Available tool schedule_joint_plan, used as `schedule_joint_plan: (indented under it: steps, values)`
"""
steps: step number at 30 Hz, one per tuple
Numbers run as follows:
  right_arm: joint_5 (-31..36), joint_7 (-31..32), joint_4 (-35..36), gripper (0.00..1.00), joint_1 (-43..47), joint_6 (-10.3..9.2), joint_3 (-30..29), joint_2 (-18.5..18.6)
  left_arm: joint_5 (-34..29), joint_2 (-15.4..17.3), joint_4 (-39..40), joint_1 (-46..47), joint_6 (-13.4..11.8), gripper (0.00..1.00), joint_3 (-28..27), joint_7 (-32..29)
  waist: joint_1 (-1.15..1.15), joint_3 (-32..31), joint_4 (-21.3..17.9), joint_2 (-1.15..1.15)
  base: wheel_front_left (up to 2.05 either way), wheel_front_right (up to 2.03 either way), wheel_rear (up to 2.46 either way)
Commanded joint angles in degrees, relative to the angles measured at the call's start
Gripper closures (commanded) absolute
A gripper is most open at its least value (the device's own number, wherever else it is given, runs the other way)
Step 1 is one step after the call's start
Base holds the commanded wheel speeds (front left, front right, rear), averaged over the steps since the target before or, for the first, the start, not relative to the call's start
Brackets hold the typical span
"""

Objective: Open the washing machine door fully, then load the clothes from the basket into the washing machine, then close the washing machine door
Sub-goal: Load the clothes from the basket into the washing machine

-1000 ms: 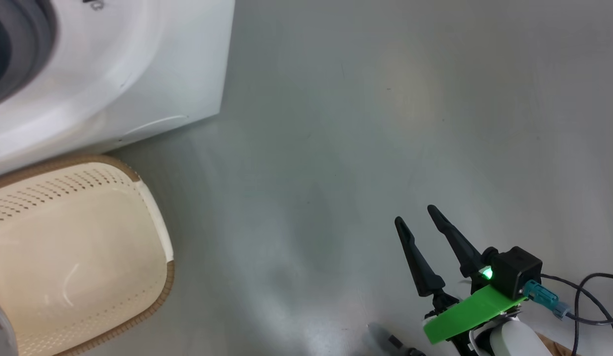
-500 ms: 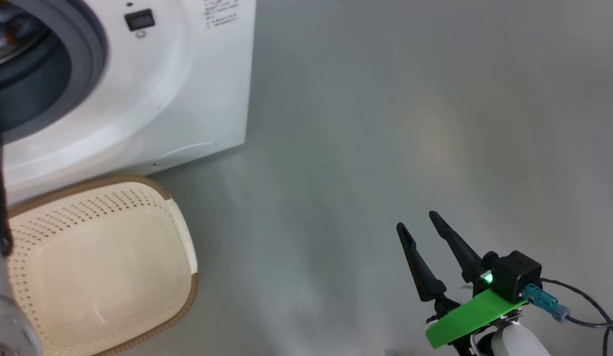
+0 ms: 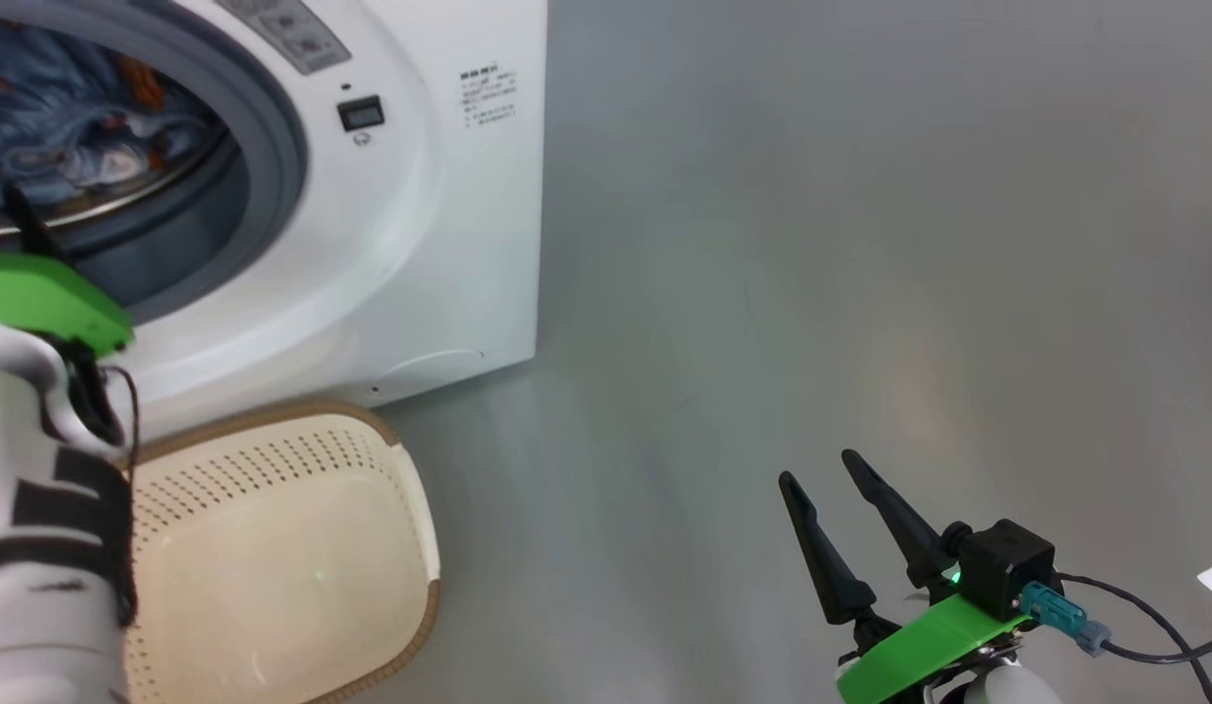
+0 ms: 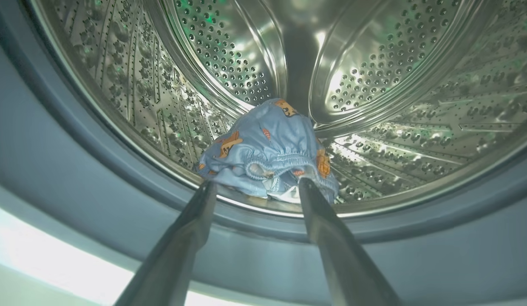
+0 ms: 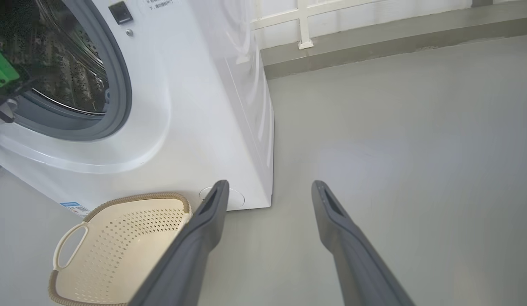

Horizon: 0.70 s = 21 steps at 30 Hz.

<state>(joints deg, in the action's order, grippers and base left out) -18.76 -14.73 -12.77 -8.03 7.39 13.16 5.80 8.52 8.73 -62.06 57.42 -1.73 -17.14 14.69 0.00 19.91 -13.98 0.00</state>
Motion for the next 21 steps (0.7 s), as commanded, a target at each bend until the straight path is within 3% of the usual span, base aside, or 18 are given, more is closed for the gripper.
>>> schedule_joint_plan:
  steps: [1, 12, 21]
  values:
    - [-0.30, -0.27, 1.05, 0.00, 0.25, 0.10, 1.62, 0.48, -0.10, 1.69, 1.49, -2.66, 0.37, 0.00, -0.06, 0.30, 0.00, -3.07, 1.30, 0.00, 0.00, 0.00, 0.00]
    - [-0.02, -0.27, 1.00, 0.00, -0.69, 0.10, -0.35, 0.12, 0.03, -3.64, 9.11, -14.09, 3.59, 0.00, 1.28, 0.30, 0.00, -8.49, 4.67, 0.00, 0.00, 0.00, 0.00]
    - [0.74, -0.27, 1.27, 0.00, 0.77, 0.10, -2.65, -0.04, 0.43, -5.62, 17.44, -26.04, 5.03, 0.00, 4.35, 0.30, 0.00, -12.14, 8.03, 0.00, 0.00, 0.00, 0.00]
